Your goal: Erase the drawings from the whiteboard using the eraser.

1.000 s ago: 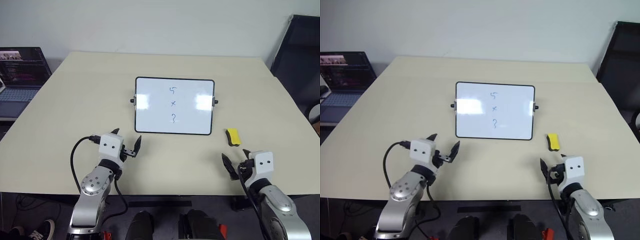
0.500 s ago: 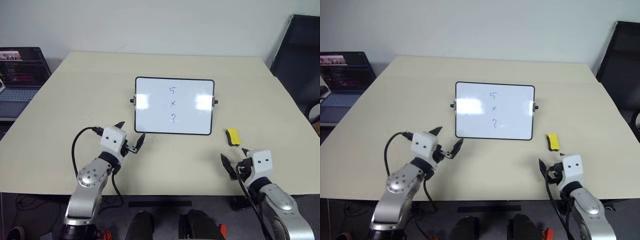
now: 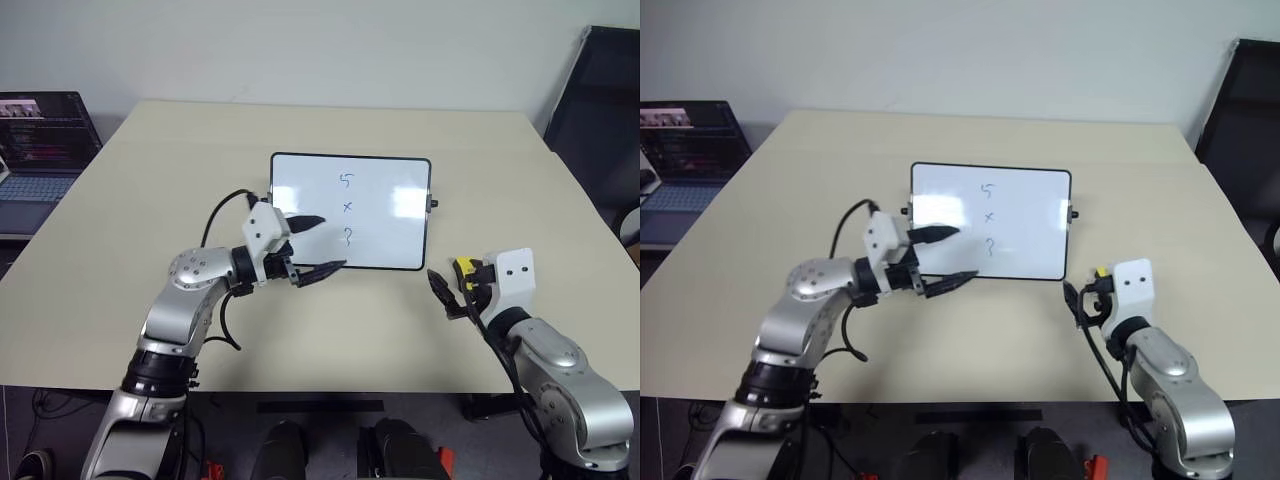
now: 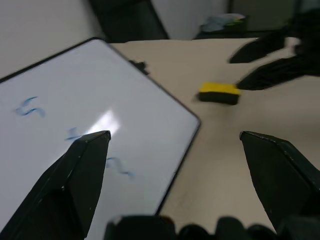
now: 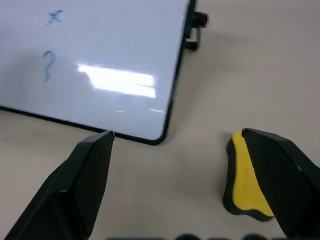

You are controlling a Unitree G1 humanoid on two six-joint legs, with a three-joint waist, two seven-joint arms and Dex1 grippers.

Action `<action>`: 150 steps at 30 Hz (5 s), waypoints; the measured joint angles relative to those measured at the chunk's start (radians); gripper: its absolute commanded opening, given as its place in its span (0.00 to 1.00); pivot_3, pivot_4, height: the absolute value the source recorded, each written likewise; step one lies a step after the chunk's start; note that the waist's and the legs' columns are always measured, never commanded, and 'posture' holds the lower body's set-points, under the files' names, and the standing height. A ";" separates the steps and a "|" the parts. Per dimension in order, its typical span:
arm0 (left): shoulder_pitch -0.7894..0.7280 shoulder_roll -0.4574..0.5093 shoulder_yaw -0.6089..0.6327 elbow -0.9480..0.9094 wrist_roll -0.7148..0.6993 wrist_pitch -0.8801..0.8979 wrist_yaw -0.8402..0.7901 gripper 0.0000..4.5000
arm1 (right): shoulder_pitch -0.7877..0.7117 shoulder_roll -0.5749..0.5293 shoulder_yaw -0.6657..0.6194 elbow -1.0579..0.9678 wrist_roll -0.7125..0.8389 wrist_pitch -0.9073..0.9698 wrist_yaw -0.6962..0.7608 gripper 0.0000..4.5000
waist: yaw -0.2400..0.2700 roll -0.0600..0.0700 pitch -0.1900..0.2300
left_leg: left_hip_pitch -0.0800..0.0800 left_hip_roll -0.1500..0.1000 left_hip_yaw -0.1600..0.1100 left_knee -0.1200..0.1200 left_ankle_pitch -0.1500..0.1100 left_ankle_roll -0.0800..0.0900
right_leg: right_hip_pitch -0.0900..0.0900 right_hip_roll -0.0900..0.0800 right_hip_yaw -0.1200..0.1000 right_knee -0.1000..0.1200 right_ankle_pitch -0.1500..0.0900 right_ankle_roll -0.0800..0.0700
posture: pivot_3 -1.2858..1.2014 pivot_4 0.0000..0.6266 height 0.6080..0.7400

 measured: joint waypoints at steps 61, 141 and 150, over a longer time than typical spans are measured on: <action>0.039 0.057 0.057 -0.094 0.052 0.221 0.228 1.00 | -0.232 -0.144 0.125 0.166 -0.027 -0.073 0.125 0.25 | -0.002 0.002 0.001 | -0.004 0.001 0.000 0.002 0.000 0.000 | -0.005 0.000 0.001 0.002 0.000 0.001 | 0.52 0.24 1.00; -0.021 0.035 0.018 -0.138 0.157 0.415 0.461 1.00 | -1.118 0.202 0.457 1.607 -0.549 -0.871 0.323 0.25 | -0.048 0.002 0.002 | -0.005 0.000 0.000 0.003 0.002 -0.001 | -0.014 -0.002 0.003 0.018 0.005 -0.005 | 0.52 0.24 1.00; -0.022 0.034 0.016 -0.138 0.157 0.416 0.460 1.00 | -1.116 0.158 0.456 1.611 -0.552 -0.888 0.333 0.25 | -0.038 0.002 0.002 | -0.005 -0.001 0.000 0.003 0.002 -0.001 | -0.014 -0.002 0.002 0.018 0.005 -0.005 | 0.52 0.24 1.00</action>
